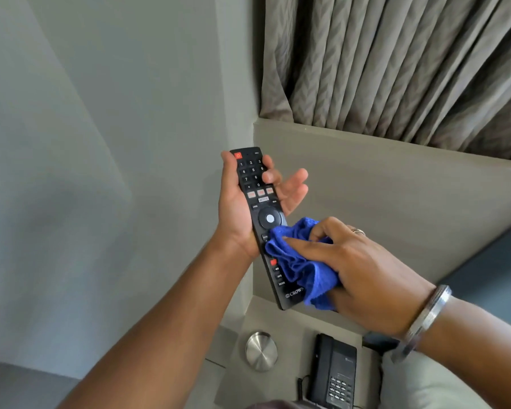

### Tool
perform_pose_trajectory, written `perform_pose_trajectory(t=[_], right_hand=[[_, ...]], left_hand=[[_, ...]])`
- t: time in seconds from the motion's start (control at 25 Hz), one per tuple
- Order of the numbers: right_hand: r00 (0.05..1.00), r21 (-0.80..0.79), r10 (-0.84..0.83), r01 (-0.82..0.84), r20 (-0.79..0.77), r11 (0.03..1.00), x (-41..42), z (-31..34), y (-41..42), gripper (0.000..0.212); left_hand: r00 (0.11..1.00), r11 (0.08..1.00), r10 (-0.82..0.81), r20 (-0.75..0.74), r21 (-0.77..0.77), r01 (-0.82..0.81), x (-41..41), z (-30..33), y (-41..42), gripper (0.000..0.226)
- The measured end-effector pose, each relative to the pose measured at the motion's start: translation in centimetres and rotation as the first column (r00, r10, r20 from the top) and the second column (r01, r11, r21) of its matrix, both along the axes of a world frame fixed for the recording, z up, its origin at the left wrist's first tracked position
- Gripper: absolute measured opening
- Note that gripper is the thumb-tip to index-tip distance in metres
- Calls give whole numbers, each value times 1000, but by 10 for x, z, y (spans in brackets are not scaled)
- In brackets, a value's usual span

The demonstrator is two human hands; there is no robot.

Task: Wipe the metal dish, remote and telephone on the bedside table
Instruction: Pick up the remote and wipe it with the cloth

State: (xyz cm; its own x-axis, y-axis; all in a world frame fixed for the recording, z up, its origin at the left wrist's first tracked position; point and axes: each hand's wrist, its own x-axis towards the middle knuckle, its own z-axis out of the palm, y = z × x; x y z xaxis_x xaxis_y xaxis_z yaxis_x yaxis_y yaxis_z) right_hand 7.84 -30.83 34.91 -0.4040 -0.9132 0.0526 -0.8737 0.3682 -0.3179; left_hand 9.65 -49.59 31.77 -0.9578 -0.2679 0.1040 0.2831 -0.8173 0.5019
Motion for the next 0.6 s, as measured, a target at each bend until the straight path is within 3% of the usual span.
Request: perform_pose_trajectory(t=[0.16,0.28,0.36,0.44,0.52,0.6], right_hand=[[978,-82,-47,65,201,995,5,-6,-4,61],[961,29,-19,12,274,999,1,-7,6,57],[981,61,-56,45,186,997,-1,-3,10,57],[997,-34,-69,71,47,997,3,2,5,54],[997,-98,-22,15,-73,995,12,5,-7,50],[977,-44,41,-52,-208,998,18,3,-17,49]], left_hand=[[1000,1000,-2,-13,-22,1,-1,-7,0,66],[1000,998,-14,-5,-60,14,-1,-9,-4,67],[1000,997,-17,-15,-79,16,-1,-7,-8,68],[999,994,-21,-25,-109,18,-2,-2,-12,69],[999,990,-39,-25,-139,35,-3,3,-12,70],[998,986,-56,-17,-161,53,-3,6,-10,70]])
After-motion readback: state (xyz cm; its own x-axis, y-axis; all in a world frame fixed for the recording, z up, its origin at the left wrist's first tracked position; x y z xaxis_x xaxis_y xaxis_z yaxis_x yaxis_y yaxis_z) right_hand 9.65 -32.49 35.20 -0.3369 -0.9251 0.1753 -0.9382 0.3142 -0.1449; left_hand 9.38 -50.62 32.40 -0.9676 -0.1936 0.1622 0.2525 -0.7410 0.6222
